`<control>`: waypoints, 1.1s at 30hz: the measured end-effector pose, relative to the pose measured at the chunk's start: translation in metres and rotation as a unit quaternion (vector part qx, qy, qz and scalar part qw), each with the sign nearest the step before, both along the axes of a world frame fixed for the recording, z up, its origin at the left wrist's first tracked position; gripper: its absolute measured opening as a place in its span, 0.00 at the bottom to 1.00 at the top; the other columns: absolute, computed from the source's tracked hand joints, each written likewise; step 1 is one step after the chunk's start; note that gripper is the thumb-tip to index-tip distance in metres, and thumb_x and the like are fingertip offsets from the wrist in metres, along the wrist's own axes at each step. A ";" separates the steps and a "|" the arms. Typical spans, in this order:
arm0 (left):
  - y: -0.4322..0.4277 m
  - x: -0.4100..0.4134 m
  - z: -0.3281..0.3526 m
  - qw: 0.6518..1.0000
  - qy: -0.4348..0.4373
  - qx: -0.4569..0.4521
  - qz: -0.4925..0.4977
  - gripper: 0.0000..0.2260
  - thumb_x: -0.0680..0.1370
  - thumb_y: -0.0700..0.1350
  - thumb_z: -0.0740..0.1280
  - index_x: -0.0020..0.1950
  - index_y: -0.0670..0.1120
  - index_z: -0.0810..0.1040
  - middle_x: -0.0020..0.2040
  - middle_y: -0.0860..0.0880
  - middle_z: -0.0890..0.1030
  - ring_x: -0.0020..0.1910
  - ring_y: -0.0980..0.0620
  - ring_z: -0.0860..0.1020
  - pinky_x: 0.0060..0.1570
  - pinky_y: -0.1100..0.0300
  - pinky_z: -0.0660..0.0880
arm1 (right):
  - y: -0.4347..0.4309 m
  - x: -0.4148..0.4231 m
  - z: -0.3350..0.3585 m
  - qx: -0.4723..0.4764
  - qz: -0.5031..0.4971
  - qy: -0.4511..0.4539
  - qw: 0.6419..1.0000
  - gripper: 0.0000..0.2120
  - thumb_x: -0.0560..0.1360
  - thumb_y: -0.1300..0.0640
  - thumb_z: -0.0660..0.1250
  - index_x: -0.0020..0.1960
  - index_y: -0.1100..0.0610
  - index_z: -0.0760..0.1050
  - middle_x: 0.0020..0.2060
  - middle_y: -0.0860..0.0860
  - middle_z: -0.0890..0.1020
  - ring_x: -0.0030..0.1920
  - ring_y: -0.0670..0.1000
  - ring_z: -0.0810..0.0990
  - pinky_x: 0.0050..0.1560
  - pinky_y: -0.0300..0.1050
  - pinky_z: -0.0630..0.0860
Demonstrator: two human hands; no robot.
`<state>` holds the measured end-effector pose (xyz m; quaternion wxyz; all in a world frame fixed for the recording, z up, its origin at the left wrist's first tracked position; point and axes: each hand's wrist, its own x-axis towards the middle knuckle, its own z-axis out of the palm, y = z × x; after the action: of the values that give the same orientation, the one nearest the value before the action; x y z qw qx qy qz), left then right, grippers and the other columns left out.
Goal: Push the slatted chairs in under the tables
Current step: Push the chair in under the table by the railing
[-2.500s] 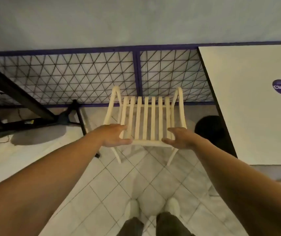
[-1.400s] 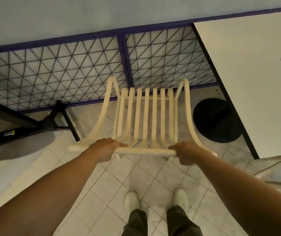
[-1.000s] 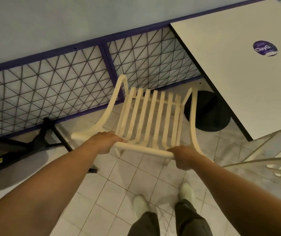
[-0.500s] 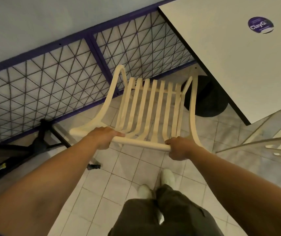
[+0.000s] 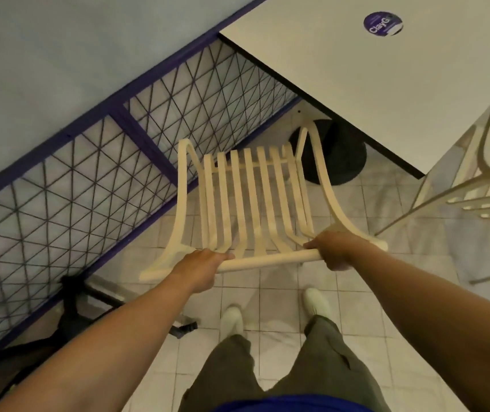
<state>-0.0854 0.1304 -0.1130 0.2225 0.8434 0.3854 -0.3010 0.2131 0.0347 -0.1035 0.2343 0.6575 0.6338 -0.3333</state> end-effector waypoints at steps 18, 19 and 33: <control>0.097 -0.056 0.002 0.990 0.008 0.034 -0.137 0.34 0.79 0.35 0.62 0.74 0.70 0.63 0.60 0.50 0.77 0.48 0.50 0.76 0.45 0.55 0.72 | -0.006 -0.105 -0.015 0.003 -0.149 0.050 0.988 0.20 0.73 0.64 0.67 0.62 0.49 0.74 0.51 0.50 0.78 0.47 0.52 0.78 0.51 0.47 0.76; 0.099 -0.057 0.000 0.990 0.007 0.039 -0.138 0.34 0.79 0.36 0.62 0.74 0.70 0.63 0.61 0.50 0.78 0.49 0.50 0.77 0.46 0.55 0.73 | -0.006 -0.107 -0.017 0.007 -0.154 0.054 0.987 0.19 0.73 0.63 0.67 0.62 0.49 0.74 0.51 0.50 0.78 0.48 0.52 0.78 0.51 0.47 0.76; 0.105 -0.059 -0.008 0.990 0.035 0.039 -0.134 0.37 0.78 0.36 0.63 0.73 0.74 0.60 0.62 0.52 0.78 0.47 0.51 0.77 0.43 0.57 0.74 | -0.016 -0.092 -0.013 -0.009 -0.126 0.116 0.985 0.28 0.73 0.64 0.67 0.70 0.48 0.68 0.59 0.52 0.79 0.54 0.54 0.77 0.57 0.50 0.75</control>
<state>-0.1447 0.2355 -0.1205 0.1339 0.8844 0.2879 -0.3420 0.1208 0.0187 -0.1166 0.1219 0.6867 0.5659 -0.4396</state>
